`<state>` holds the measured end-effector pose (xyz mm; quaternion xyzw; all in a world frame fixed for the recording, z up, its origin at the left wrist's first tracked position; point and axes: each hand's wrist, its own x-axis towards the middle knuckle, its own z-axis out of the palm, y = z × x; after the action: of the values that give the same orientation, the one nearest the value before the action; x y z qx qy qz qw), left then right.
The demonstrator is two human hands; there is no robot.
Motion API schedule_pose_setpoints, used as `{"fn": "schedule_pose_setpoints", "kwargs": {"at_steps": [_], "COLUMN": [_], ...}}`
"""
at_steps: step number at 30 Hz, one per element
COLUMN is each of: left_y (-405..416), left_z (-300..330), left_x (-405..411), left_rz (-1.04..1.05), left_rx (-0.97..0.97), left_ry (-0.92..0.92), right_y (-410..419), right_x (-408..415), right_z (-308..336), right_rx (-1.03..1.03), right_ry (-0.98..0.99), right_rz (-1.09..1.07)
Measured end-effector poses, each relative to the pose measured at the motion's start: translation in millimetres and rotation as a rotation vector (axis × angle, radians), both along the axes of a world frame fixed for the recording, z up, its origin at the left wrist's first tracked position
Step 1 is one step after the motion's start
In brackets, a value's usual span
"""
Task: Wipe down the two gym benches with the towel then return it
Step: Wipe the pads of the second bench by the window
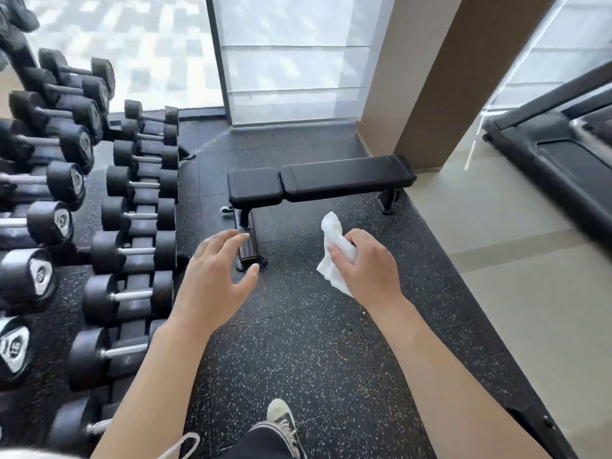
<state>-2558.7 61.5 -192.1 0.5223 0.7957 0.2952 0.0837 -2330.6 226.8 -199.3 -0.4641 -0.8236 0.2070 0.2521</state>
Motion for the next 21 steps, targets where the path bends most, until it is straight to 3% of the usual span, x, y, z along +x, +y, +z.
{"fn": "schedule_pose_setpoints", "kwargs": {"at_steps": [8, 21], "left_y": [51.7, 135.5], "left_z": [10.2, 10.5], "left_x": [-93.2, -179.9], "left_rz": [0.079, 0.203], "left_rx": [0.028, 0.019], "left_ry": [-0.017, 0.007], "right_y": [70.6, 180.0], "right_x": [-105.6, -219.4], "right_z": [11.3, 0.9], "right_rx": [0.009, -0.009], "right_ry": [-0.010, -0.008], "right_rz": [0.075, 0.181]}}
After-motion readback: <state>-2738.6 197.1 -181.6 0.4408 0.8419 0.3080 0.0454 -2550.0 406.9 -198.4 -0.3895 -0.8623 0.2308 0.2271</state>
